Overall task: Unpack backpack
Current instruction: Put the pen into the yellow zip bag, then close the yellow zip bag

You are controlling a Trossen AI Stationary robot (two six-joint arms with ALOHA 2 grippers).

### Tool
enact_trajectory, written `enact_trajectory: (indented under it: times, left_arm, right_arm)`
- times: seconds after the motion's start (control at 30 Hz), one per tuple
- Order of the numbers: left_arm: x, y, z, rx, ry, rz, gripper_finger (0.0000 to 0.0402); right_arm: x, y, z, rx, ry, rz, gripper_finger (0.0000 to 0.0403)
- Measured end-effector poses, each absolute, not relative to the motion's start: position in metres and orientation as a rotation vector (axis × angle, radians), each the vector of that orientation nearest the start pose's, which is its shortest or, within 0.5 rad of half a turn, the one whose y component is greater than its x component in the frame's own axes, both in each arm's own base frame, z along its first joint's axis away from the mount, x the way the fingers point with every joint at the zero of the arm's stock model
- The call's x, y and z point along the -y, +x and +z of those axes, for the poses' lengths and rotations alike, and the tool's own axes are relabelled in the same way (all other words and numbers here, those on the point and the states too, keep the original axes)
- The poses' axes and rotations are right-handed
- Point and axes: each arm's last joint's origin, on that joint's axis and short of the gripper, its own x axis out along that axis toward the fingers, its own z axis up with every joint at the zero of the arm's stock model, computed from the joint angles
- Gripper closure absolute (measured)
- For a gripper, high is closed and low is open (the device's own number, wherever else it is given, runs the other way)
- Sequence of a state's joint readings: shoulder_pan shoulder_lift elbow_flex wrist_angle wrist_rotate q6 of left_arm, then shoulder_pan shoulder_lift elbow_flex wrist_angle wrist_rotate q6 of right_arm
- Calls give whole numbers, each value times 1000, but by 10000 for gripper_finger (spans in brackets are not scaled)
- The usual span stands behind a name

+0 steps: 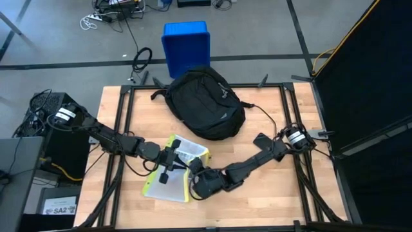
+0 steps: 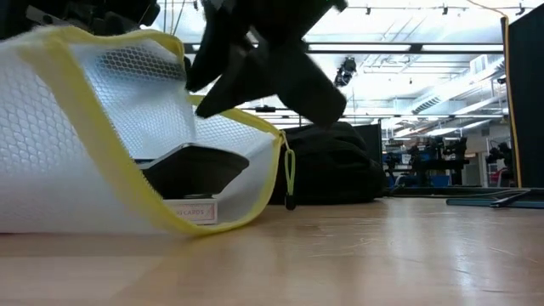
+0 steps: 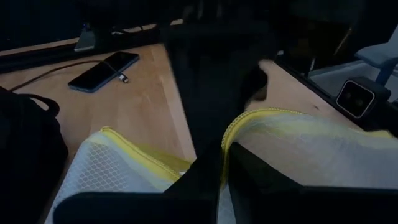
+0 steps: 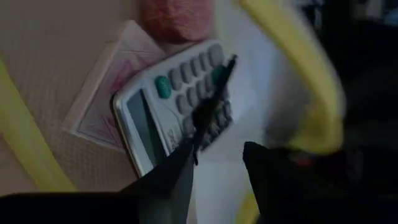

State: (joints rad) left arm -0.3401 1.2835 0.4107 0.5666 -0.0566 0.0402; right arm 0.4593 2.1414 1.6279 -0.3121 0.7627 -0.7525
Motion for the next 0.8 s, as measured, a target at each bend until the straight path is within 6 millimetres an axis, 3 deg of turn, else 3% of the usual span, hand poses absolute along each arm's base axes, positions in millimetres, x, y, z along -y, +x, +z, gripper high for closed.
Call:
enact_trajectory:
  times: [0.17, 0.4, 0.67, 0.8]
  left_arm:
    - [79, 227, 178, -299, 99, -289, 402]
    - [79, 227, 177, -309, 83, -286, 402]
    - [79, 227, 177, -312, 82, -285, 402]
    - [79, 227, 177, -312, 83, -285, 402]
  right_arm:
    - [-193, 407, 209, -818, -1058, -71, 278]
    - [-170, 388, 234, -942, -540, -8, 301]
    - [-128, 382, 195, -1116, -355, -154, 329]
    - [-121, 381, 187, -1121, -324, -185, 343]
